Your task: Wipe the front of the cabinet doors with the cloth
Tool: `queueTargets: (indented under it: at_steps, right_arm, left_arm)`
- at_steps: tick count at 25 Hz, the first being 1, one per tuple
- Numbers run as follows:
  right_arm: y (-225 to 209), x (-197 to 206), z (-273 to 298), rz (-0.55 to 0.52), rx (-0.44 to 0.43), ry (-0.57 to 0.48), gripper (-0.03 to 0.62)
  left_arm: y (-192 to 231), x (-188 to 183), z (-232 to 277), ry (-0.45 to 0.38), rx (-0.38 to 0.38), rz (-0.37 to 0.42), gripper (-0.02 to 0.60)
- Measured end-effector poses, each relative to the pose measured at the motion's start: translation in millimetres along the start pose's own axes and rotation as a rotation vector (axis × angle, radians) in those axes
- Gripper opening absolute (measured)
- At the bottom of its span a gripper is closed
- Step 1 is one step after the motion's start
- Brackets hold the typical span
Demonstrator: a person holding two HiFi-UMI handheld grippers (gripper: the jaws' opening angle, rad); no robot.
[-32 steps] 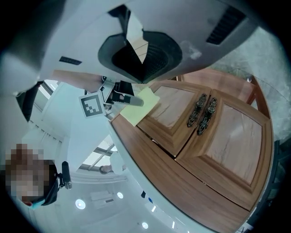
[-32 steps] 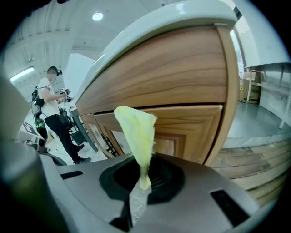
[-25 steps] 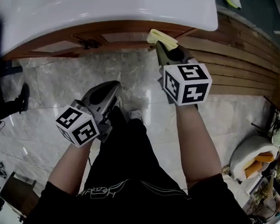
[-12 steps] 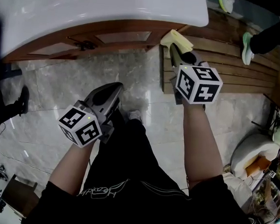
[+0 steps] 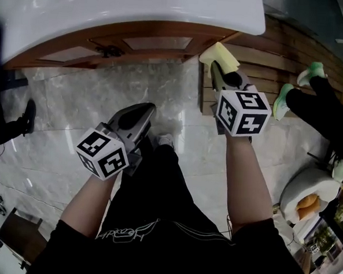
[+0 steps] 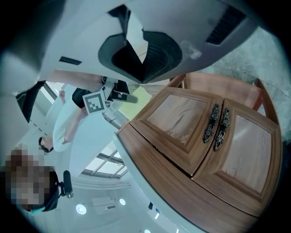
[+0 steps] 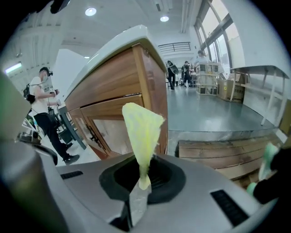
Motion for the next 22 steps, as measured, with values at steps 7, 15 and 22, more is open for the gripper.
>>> queueTargets:
  at_steps: [7,15,22]
  right_arm:
    - [33.0,6.9,9.0,-0.052,-0.086,0.032,0.04]
    - [89.0,-0.7,35.7,-0.154,-0.205,0.061,0.04]
    - [136.3,-10.9,64.9,-0.249,-0.308,0.079,0.04]
  left_arm:
    - [6.3,-4.7,-10.8,-0.034,-0.025,-0.011,0.006]
    - [26.8,-8.3,-38.0,-0.079,-0.063,-0.041,0.006]
    - [48.6,-13.5,-64.2,-0.132,-0.108,-0.075,0.006]
Point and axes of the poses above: the fingertips, and each gripper's own axes: z forward along the fingers, y to its left, x out of its underside, the point moved 9 cm from there along -z, backward along the fingers, and after that the axes turned 8 degrees about -z, right-handed, at the moved point
